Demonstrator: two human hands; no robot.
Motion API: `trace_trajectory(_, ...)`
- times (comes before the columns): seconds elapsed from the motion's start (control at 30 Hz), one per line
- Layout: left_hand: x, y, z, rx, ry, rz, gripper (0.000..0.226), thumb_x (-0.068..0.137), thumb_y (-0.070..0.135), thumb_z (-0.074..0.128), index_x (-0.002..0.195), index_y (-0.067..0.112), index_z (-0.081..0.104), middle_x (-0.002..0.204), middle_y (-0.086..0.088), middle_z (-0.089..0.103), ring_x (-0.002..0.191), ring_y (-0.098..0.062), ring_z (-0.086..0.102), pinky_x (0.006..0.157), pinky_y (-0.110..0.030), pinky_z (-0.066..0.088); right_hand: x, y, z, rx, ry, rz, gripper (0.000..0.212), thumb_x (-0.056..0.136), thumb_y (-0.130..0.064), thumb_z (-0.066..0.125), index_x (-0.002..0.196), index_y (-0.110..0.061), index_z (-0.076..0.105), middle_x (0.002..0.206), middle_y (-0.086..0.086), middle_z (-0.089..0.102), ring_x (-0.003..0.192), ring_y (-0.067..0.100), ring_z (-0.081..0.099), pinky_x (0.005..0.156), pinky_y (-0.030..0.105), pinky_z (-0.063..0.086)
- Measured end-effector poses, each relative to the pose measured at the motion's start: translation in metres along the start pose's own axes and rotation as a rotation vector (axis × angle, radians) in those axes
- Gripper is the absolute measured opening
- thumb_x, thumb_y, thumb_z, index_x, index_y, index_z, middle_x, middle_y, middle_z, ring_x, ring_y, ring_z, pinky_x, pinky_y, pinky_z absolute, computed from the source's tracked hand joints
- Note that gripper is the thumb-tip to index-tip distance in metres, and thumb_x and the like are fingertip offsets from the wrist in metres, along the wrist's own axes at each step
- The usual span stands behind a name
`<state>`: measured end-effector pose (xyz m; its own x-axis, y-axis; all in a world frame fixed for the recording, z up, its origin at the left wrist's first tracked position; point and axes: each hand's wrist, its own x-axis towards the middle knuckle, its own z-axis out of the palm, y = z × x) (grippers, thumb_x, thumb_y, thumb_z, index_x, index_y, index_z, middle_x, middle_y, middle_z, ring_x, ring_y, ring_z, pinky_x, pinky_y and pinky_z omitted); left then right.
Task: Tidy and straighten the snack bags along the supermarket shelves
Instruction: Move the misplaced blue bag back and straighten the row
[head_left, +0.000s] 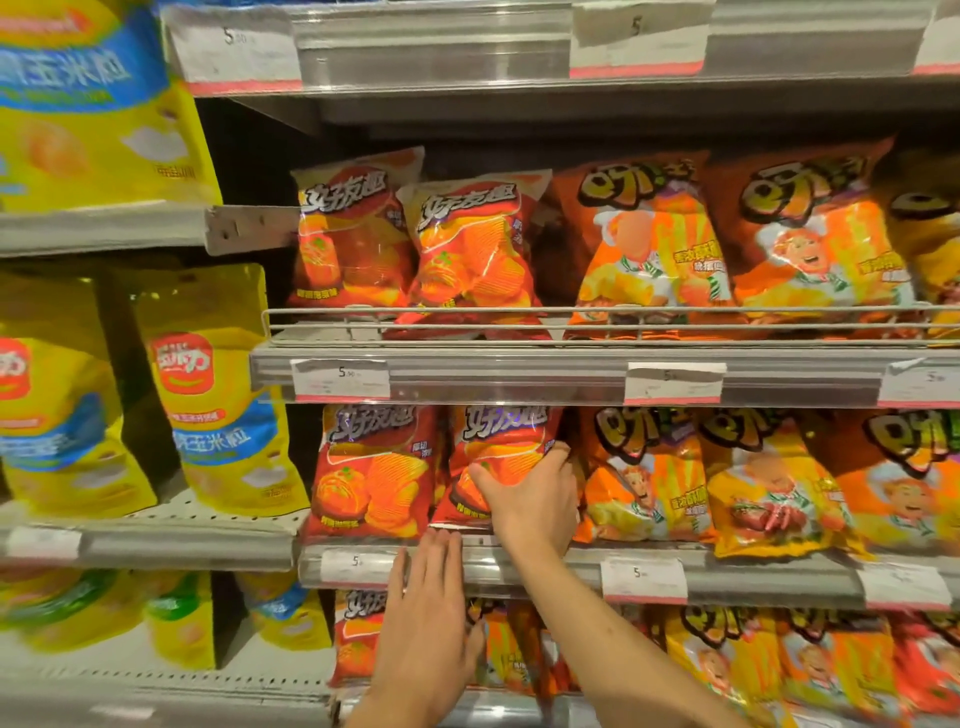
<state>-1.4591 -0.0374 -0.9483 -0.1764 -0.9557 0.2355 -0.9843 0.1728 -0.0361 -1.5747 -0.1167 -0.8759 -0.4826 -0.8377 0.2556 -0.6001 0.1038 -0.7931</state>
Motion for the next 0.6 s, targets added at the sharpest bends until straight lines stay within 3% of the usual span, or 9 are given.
trace_trajectory(0.13,-0.002,-0.001,0.001,-0.011,0.023,-0.003,0.086,0.095,0.054,0.033,0.156,0.011,-0.01,0.165,-0.005,-0.003,0.152,-0.023,-0.008,0.124,-0.047,0.002,-0.008,0.012,0.002,0.0,-0.009,-0.026,0.099,0.065,-0.073,0.078,0.134,-0.015,0.036,0.133,0.007,0.058,0.125,0.029,0.055,0.097,0.044,0.053)
trace_trajectory(0.3,-0.002,0.006,-0.004,0.0,0.023,-0.018,0.086,0.096,0.051,0.035,0.156,0.008,-0.009,0.166,-0.009,-0.002,0.153,-0.025,-0.006,0.124,-0.045,0.001,-0.008,0.02,-0.001,-0.026,-0.06,-0.067,0.105,0.063,-0.077,0.076,0.136,-0.015,0.034,0.136,0.007,0.056,0.128,0.028,0.053,0.098,0.044,0.052)
trace_trajectory(0.43,-0.003,0.012,-0.01,-0.028,0.053,-0.053,0.081,0.097,0.05,0.038,0.157,0.008,0.003,0.164,-0.009,0.008,0.152,-0.024,0.002,0.125,-0.042,0.004,-0.009,0.027,-0.007,-0.014,-0.151,-0.078,0.11,0.06,-0.078,0.077,0.137,-0.015,0.032,0.137,0.009,0.053,0.13,0.031,0.05,0.099,0.042,0.049)
trace_trajectory(0.53,-0.007,0.025,-0.013,-0.074,0.068,-0.119,0.079,0.095,0.048,0.046,0.155,0.007,0.015,0.162,-0.011,0.01,0.151,-0.028,0.008,0.124,-0.043,0.011,-0.012,0.037,-0.022,0.08,-0.275,-0.131,0.124,0.065,-0.074,0.079,0.155,-0.014,0.018,0.151,0.011,0.041,0.141,0.03,0.038,0.11,0.039,0.039)
trace_trajectory(0.6,-0.012,0.041,-0.015,-0.144,0.116,-0.143,0.069,0.091,0.042,0.057,0.146,0.006,0.037,0.152,-0.015,0.032,0.143,-0.032,0.029,0.118,-0.044,0.026,-0.018,0.051,-0.04,0.139,-0.312,-0.215,0.123,0.074,-0.068,0.076,0.162,-0.018,0.007,0.163,0.006,0.028,0.15,0.025,0.026,0.117,0.036,0.03)
